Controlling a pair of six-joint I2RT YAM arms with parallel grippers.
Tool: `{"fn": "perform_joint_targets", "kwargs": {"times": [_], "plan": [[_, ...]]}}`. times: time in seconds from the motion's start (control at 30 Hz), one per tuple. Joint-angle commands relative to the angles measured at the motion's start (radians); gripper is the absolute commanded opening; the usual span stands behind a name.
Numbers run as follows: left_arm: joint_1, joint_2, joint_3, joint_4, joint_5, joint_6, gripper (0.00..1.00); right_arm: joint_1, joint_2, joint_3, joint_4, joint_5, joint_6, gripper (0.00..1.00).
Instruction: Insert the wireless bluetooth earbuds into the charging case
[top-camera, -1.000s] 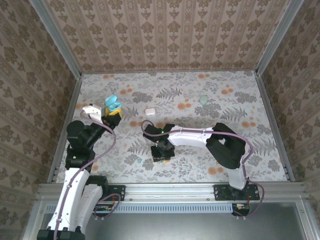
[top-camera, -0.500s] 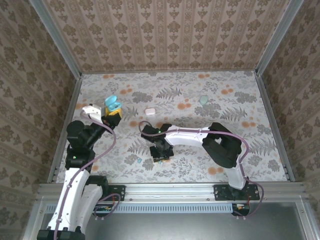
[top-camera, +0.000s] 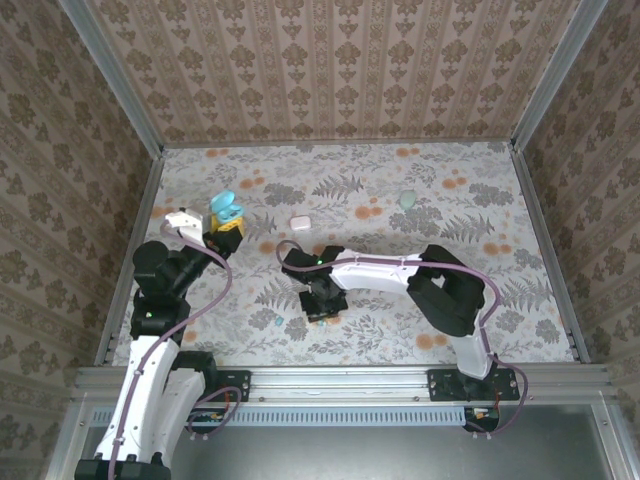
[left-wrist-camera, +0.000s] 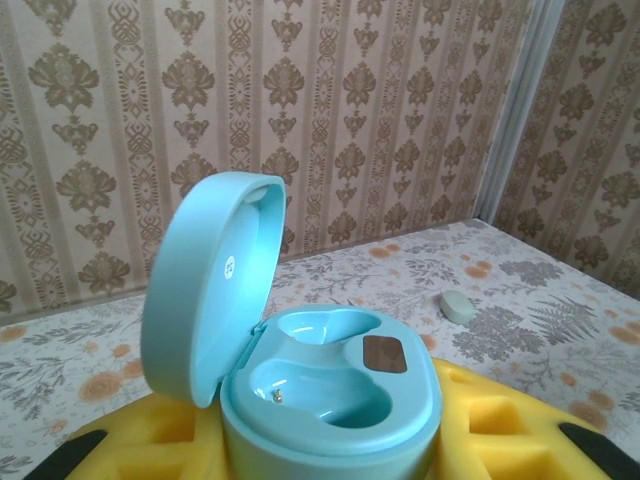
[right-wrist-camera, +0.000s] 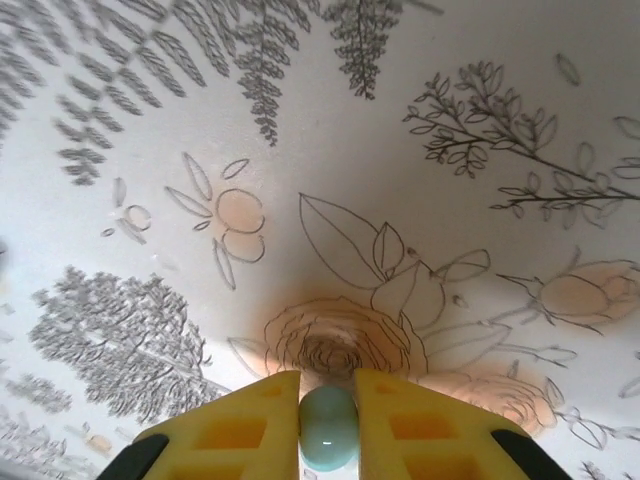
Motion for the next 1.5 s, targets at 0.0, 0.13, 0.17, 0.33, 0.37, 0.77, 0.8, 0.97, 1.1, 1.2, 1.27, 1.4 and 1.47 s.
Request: {"fn": "perform_joint_targets", "kwargs": {"times": [0.0,0.13,0.17,0.33,0.37,0.77,0.8,0.97,1.1,1.2,1.27,1.4,1.47], "plan": [[0.005,0.02,-0.011,0.064,0.091,-0.017,0.36,-0.07,-0.195,-0.069,0.099,-0.078,-0.017,0.19],[-0.018,0.059,-0.015,0.123,0.148,-0.032,0.36,-0.227,-0.387,-0.193,0.349,-0.385,0.057,0.19],[-0.027,0.065,-0.015,0.133,0.144,-0.03,0.36,-0.266,-0.421,-0.219,0.434,-0.475,0.087,0.19],[-0.079,0.101,-0.001,0.164,0.117,-0.016,0.36,-0.446,-0.499,-0.267,0.779,-0.853,0.304,0.2],[-0.087,0.108,0.001,0.172,0.116,-0.014,0.36,-0.467,-0.494,-0.261,0.815,-0.908,0.331,0.2],[-0.151,0.149,-0.022,0.278,0.225,0.049,0.36,-0.507,-0.425,-0.155,0.995,-1.113,0.511,0.2],[-0.151,0.151,-0.024,0.28,0.234,0.056,0.36,-0.507,-0.421,-0.153,1.006,-1.109,0.525,0.2],[-0.151,0.159,-0.02,0.274,0.256,0.084,0.36,-0.508,-0.403,-0.174,1.128,-1.061,0.674,0.2],[-0.153,0.181,-0.015,0.298,0.29,0.097,0.36,-0.502,-0.417,-0.158,1.041,-0.999,0.587,0.19],[-0.157,0.191,-0.014,0.319,0.308,0.105,0.36,-0.483,-0.454,-0.086,0.767,-0.9,0.321,0.19],[-0.162,0.196,-0.012,0.323,0.316,0.118,0.36,-0.469,-0.467,-0.054,0.716,-0.86,0.233,0.2],[-0.178,0.214,0.007,0.307,0.328,0.152,0.36,-0.455,-0.469,-0.044,0.775,-0.815,0.225,0.2],[-0.189,0.224,0.019,0.298,0.33,0.16,0.36,-0.439,-0.46,-0.027,0.77,-0.798,0.2,0.2]]}}
